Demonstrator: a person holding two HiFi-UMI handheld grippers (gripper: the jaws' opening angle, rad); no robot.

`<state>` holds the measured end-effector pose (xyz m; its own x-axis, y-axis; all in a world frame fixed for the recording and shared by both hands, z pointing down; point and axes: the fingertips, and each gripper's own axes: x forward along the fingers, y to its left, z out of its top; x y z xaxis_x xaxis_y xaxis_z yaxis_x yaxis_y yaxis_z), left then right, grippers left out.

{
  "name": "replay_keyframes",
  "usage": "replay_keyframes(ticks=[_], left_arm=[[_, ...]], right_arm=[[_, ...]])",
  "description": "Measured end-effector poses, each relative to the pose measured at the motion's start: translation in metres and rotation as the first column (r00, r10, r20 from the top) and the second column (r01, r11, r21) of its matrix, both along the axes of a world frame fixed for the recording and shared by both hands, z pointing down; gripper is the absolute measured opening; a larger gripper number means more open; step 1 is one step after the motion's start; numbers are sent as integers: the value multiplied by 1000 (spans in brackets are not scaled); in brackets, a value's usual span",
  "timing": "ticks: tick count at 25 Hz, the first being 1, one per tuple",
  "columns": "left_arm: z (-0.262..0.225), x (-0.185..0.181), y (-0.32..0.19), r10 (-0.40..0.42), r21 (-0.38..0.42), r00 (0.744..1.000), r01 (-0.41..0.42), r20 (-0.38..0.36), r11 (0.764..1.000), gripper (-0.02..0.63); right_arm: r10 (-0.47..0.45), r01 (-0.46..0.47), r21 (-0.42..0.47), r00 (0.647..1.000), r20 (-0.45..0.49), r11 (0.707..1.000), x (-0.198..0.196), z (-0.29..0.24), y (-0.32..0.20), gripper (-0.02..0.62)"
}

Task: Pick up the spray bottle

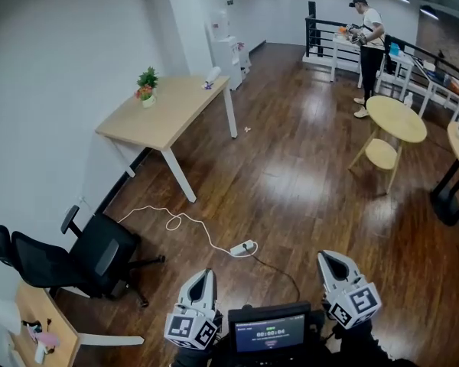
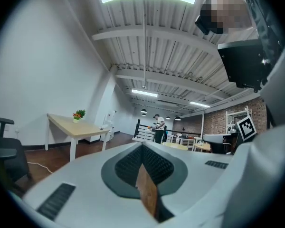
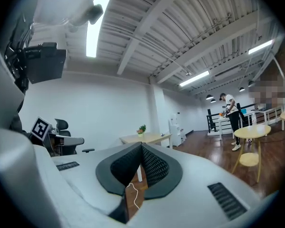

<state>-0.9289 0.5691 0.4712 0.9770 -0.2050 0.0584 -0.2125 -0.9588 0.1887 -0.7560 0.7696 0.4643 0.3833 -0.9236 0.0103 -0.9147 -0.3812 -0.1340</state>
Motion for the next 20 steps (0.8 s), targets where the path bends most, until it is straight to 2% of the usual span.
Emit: replay_keyframes(ticks=[4,8,11,15,20], left_arm=[[-14,47,-72,73,25,997,-72,-35,997,-6],[-10,101,-134,106,26,994,-105,-16,994,-6],[-6,147,-163,112,2,994,-112,-5,994,-6],[7,228,-182,122,-13,993,-122,4,992,-6],[7,359,-213,77,-9,997,-77,-3,997,-6]], right_arm=[[24,-25,-41,1000,-15,999,32,-1,-71,-25],[46,-47,-38,999,-12,998,80,-6,-132,-25],[50,-51,-47,998,-24,998,126,-11,-162,-25],[60,-60,-32,998,-3,998,208,-3,-183,-25],[45,-44,-17,997,56,999,337,9,-228,-25]])
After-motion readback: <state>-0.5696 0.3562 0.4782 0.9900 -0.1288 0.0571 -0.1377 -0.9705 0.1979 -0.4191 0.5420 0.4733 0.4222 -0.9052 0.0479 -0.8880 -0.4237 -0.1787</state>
